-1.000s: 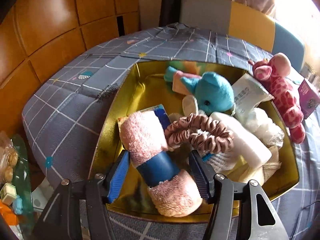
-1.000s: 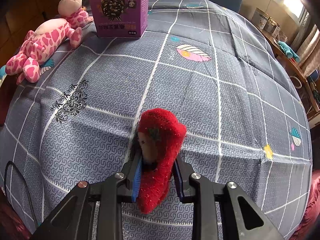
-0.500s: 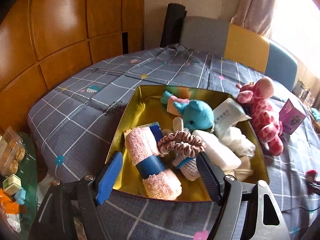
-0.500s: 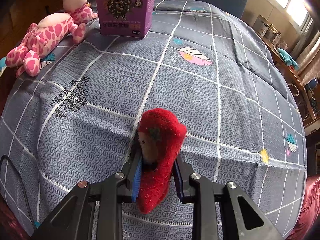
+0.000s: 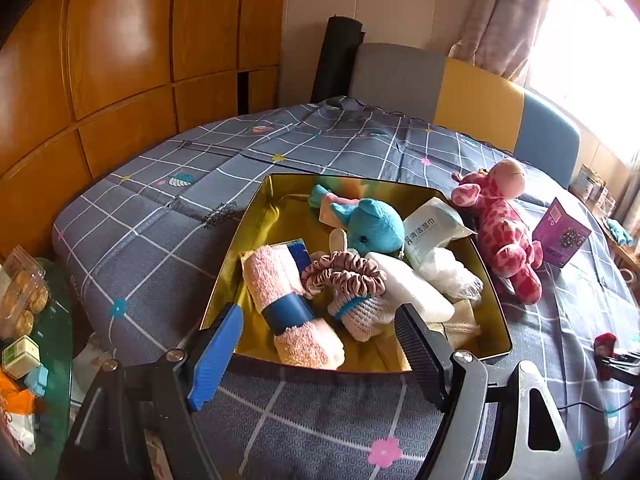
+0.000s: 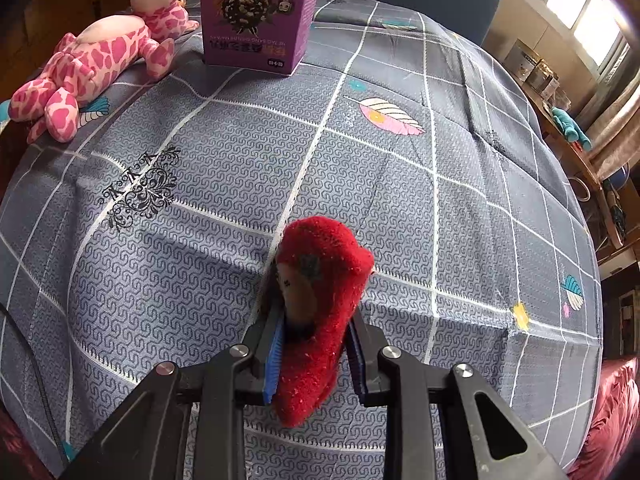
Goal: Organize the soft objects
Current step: 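Carry the red sock with the right gripper over the gold tray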
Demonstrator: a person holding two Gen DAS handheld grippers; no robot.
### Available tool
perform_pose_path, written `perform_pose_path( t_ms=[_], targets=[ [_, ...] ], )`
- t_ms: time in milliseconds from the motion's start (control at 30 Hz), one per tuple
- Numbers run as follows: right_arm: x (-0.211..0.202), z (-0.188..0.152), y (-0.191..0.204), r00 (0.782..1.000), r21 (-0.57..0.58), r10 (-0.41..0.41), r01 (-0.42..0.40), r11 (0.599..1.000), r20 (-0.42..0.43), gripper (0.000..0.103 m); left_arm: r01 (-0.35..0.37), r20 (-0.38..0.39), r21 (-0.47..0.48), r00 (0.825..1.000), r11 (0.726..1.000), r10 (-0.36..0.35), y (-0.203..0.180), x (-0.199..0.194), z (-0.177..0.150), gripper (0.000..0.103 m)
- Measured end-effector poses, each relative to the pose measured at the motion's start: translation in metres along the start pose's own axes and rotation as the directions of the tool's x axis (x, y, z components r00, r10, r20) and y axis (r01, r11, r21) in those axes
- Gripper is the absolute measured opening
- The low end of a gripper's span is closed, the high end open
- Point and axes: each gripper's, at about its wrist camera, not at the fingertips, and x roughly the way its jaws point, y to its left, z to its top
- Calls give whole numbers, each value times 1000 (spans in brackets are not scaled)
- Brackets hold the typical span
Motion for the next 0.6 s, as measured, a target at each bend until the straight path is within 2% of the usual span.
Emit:
perform_pose_path(
  t_ms=[267,367,467,600],
  targets=[
    [-9,9,7,996,67,-81,83,994,-35,23,12,-16,-16,1000,1000,-12,6,1,-9,79],
    [-27,16,7,996,115,-90,88,989,14,23,4,-22,-32,1000,999,-5,12,2,-11,79],
    [-52,26,21,996,118,-40,31,992,74,23,-5,-24,-44,1000,999,4,19,3,-12,79],
    [-80,44,68,986,20,74,-77,997,149,23,-13,-27,-62,1000,998,12,26,6,-12,79]
  ],
)
